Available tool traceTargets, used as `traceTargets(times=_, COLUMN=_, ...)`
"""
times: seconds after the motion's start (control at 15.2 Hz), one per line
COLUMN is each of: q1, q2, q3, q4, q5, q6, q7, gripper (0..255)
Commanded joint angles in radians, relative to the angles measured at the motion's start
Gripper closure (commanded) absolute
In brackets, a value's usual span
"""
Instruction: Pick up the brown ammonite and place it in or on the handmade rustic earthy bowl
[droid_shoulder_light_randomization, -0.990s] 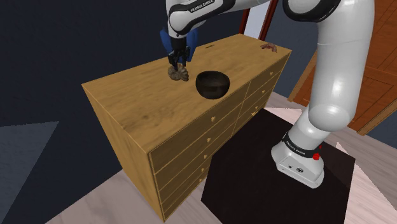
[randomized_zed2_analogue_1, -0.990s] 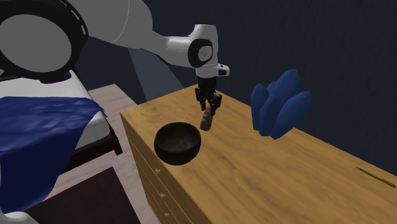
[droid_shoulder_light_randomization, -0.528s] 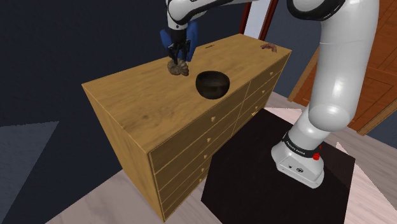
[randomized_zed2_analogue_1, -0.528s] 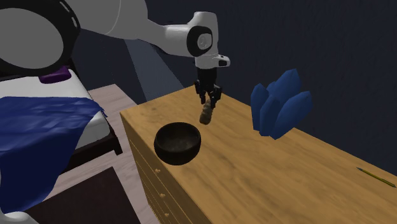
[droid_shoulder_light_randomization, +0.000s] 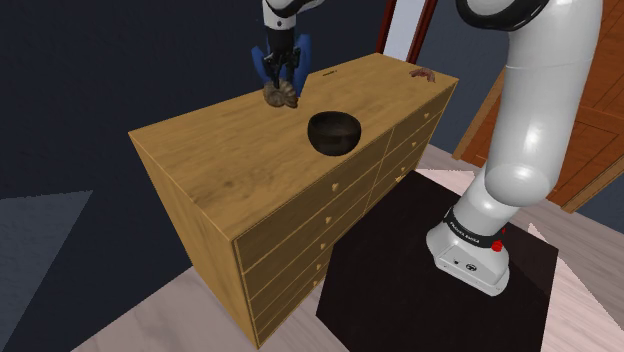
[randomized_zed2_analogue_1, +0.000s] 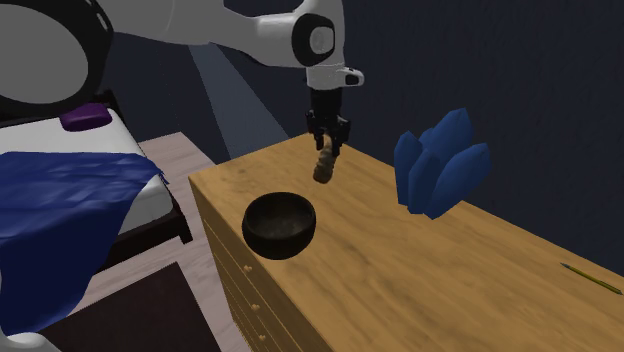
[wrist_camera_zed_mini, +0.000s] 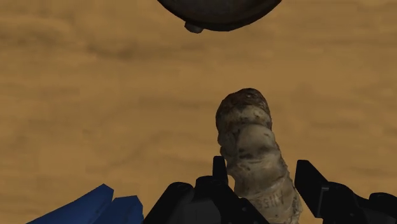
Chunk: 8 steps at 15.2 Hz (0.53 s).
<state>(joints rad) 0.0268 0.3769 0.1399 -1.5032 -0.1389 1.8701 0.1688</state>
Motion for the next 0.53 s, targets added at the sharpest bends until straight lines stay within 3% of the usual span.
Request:
traceTargets(times=0.0, q1=0.001, q2=0.003, q3=0.0, q4=0.029, q5=0.001, q6=-0.026, q7=-0.003, gripper=255)
traceTargets(times=0.46, q1=0.004, q2=0.0, q3=0.002, q4=0.119, q5=0.003, q6=-0.118, q7=-0.011, gripper=255)
